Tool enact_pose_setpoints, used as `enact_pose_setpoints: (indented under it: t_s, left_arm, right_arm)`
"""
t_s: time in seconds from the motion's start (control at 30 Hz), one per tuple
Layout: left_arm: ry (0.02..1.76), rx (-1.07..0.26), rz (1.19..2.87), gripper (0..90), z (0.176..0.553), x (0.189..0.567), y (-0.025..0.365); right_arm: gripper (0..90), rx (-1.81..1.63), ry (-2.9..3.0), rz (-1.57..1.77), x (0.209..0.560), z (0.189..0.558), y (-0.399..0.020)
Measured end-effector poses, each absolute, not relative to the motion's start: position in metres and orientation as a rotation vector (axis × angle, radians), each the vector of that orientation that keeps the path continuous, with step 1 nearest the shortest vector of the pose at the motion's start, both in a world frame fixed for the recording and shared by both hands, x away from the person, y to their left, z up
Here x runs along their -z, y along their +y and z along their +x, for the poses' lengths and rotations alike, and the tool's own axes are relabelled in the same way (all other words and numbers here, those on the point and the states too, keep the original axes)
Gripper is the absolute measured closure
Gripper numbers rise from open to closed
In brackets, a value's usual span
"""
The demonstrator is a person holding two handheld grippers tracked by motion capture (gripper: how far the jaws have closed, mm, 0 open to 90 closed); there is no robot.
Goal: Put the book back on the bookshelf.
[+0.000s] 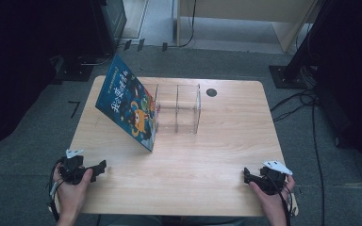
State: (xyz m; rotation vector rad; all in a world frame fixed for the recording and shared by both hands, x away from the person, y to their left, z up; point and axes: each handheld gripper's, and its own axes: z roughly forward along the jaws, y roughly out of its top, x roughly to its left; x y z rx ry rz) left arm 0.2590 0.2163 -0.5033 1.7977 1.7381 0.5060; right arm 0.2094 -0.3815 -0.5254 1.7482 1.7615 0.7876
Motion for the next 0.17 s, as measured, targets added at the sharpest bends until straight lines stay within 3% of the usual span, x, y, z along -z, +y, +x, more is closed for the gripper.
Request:
enact_pose_setpoints:
  t_s: [0.17]
  left_arm:
    - [1.735,-0.496,1.786,0.0,0.2578,0.5032,0.2190]
  right_arm:
    - [7.1,-0.787,1.761,1.748,0.5253,0.2095,-0.3815]
